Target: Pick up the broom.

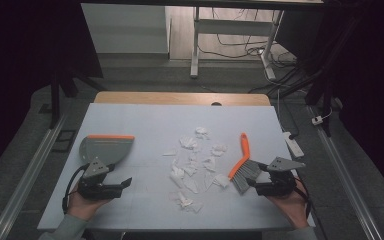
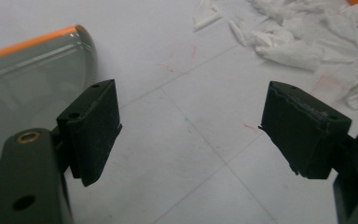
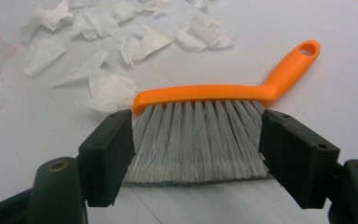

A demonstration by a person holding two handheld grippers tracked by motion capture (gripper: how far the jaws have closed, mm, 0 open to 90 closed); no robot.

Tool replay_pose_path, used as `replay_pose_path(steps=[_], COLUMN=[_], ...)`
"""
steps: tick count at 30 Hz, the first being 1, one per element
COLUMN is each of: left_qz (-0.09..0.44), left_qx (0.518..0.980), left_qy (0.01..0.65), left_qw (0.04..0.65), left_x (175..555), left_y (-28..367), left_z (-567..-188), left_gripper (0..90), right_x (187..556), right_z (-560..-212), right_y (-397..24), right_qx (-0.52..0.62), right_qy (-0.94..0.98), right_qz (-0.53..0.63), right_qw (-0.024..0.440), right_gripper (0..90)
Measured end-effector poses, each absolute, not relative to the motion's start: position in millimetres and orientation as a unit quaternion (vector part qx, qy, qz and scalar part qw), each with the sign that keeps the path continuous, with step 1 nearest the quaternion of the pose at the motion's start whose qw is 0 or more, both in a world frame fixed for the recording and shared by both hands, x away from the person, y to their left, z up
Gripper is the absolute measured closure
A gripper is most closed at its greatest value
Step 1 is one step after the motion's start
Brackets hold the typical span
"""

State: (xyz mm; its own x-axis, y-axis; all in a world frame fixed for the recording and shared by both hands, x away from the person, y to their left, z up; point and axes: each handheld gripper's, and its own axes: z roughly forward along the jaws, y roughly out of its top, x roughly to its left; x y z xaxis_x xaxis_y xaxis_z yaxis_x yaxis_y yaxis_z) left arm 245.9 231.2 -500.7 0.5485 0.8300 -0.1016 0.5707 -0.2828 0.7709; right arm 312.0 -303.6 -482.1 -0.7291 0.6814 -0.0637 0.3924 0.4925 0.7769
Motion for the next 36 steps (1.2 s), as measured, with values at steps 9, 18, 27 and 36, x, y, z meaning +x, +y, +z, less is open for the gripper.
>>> replay_pose_path(steps=[9, 18, 27, 36], left_qz=[0.175, 0.177, 0.183, 0.19], left_qx=[0.786, 0.788, 0.79, 0.787], left_qy=[0.441, 0.437, 0.434, 0.433], left_qw=[0.396, 0.395, 0.392, 0.397], left_x=[244.9, 245.6, 247.3, 247.2], left_y=[230.7, 232.5, 231.9, 231.9], left_z=[-499.2, -501.5, -502.4, -502.0], left_gripper=[20.2, 20.3, 20.4, 20.6], right_x=[313.3, 311.9, 313.1, 311.7], right_z=[-483.6, -484.6, -487.7, -478.5], right_y=[-302.0, -299.9, -297.2, -295.0], right_qx=[0.309, 0.31, 0.312, 0.323], right_qy=[0.85, 0.852, 0.855, 0.84], right_qz=[0.386, 0.383, 0.376, 0.401], right_qw=[0.181, 0.179, 0.174, 0.171], right_gripper=[27.2, 27.4, 27.2, 28.4])
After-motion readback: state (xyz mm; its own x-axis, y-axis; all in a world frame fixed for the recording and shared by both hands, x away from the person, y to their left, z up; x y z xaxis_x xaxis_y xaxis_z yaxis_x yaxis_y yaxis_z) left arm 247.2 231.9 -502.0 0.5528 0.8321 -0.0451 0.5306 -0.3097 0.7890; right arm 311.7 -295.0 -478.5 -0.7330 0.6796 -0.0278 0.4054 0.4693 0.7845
